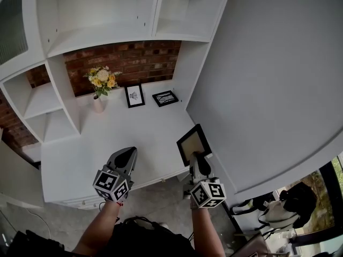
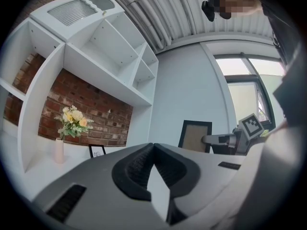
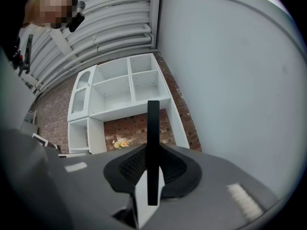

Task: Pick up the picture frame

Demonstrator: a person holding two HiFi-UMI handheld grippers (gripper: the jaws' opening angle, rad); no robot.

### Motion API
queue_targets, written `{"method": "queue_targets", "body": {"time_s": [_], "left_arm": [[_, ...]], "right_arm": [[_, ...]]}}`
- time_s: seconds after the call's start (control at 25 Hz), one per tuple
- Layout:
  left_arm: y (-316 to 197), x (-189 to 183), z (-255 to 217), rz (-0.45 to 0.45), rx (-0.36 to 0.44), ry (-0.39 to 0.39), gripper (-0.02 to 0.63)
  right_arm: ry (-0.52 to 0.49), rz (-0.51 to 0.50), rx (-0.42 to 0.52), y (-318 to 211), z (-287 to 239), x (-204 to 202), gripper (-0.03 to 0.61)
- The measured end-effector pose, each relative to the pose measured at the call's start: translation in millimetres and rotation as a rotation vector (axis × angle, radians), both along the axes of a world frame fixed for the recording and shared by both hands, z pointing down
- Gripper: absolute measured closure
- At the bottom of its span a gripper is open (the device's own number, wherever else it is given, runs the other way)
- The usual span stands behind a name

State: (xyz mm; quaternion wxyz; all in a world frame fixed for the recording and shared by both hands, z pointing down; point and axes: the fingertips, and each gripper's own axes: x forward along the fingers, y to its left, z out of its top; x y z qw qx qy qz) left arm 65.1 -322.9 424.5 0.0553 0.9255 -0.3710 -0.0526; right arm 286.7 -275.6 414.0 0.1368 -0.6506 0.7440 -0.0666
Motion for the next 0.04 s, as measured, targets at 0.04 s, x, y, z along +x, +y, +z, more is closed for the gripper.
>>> {"method": "queue_targets", "body": {"time_s": [0.04], "left_arm": [[-0.2, -0.9, 1.5, -0.001, -0.002, -0.002, 0.617]], "right_arm": [[0.0, 0.0, -0.003, -0.4, 1.6, -0.8, 0.511]]}}
